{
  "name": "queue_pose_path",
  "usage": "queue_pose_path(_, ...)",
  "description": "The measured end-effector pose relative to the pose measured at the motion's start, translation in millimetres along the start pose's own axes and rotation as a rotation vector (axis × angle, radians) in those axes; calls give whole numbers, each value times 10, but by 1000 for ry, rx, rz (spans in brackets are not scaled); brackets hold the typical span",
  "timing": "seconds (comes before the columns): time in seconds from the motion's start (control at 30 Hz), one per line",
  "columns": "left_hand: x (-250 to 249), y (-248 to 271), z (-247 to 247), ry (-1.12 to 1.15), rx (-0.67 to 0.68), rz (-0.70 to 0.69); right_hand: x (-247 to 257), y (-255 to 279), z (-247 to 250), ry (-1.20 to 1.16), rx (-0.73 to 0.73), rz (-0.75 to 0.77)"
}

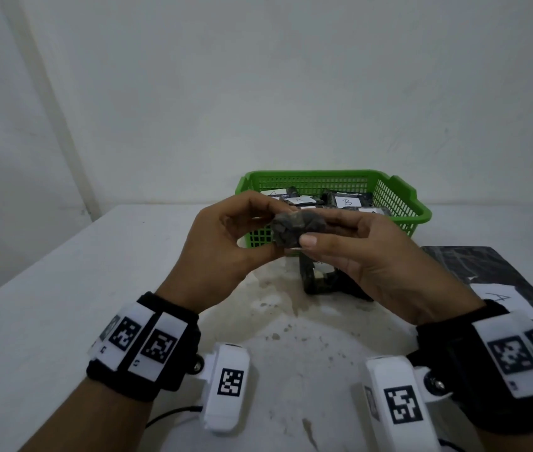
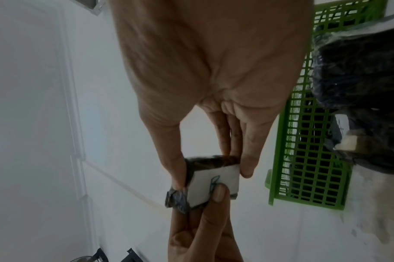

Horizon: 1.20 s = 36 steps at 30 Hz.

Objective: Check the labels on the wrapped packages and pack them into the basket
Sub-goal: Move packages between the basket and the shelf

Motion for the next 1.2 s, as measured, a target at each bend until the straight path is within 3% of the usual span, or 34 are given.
queue_pose_path(0.33, -22, 32, -61, -28, 33, 3, 24, 3, -16, 12, -31, 72)
queue_pose_path(0.5, 117, 59, -89, 39, 110, 221, 128, 19, 63, 45, -62, 151)
queue_pose_path(0.57, 126, 61, -92, 41, 92, 248, 96, 9, 65, 74, -47, 132)
queue_pose_path(0.7, 106, 33, -50, 23, 57, 210, -5, -9, 22, 13, 25, 42)
queue_pose_path(0.8, 101, 32, -55, 19, 79, 189, -33, -17, 7, -65, -7, -14)
queue_pose_path(0.93, 98, 71, -118, 59, 137, 224, 23, -15, 54, -20, -84, 87)
queue_pose_path(1.07, 114, 58, -71, 45, 61, 231, 69, 16, 35, -2, -67, 136)
queue_pose_path(1.2, 74, 23, -11, -19, 11, 124, -26, -25, 19, -61, -85, 13)
Point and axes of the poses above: each hand's wrist, its own y-axis away from the middle knuckle, its own z-axis out of the back of the hand, x = y × z, the point moved 8 cm from there along -y, towards the middle knuckle, and after that the axes turned 12 degrees about -x, right-handed, at the moved point
